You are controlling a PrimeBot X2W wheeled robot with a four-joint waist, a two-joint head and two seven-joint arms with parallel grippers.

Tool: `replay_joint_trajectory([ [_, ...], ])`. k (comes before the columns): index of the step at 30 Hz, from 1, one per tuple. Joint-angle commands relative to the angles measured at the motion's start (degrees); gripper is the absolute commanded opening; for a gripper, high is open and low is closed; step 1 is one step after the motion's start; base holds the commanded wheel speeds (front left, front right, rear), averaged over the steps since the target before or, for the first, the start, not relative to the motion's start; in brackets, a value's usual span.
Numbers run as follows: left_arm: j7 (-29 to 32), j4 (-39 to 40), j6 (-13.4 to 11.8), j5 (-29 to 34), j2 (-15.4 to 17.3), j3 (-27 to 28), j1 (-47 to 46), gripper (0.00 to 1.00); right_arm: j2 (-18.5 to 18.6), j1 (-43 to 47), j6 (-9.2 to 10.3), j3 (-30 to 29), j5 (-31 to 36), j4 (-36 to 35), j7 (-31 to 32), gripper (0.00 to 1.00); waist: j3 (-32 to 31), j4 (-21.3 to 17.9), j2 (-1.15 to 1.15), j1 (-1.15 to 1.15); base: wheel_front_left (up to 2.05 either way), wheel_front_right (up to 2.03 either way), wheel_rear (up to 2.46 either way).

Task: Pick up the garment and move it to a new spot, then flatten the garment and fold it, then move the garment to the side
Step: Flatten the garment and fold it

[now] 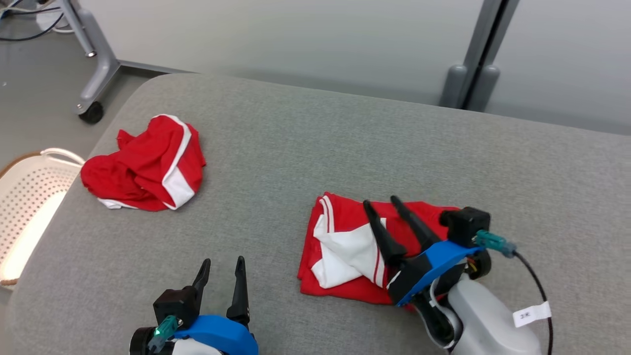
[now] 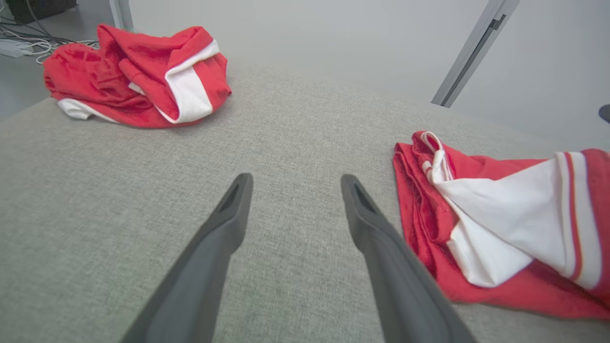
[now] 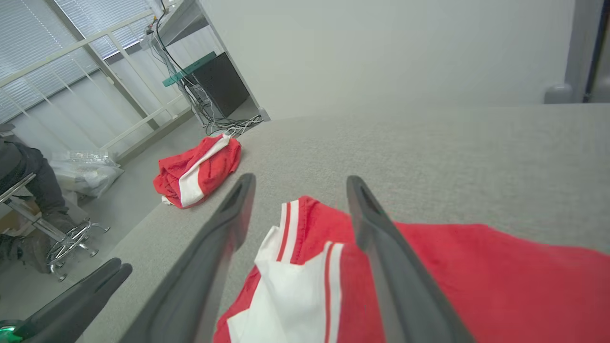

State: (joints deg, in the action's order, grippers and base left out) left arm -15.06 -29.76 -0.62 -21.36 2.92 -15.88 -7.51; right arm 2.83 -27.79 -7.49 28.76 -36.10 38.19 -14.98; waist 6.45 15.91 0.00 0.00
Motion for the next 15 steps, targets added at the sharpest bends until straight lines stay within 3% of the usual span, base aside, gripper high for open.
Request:
replay_joint_trajectory([
  [1,-0.15,0.43,-0.33,0.48,-0.03,0.16,-0.66,1.00,0.21,1.03,0.00,-2.09,1.46,-0.70,-0.29,1.00,-0.62,-1.32,0.00,0.00,0.00,0.00,0.00],
  [9,-0.14,2.22,-0.92,2.91,-0.03,2.65,-0.73,1.00,0.18,5.85,0.00,-17.54,11.57,-4.07,-0.30,1.00,-1.65,-7.13,0.00,0.00,0.00,0.00,0.00],
  [15,-0.15,2.08,-0.86,3.79,-0.03,4.69,0.50,1.00,0.14,9.31,0.00,-24.71,19.06,-4.60,-0.30,1.00,-2.53,-11.37,0.00,0.00,0.00,0.00,0.00],
])
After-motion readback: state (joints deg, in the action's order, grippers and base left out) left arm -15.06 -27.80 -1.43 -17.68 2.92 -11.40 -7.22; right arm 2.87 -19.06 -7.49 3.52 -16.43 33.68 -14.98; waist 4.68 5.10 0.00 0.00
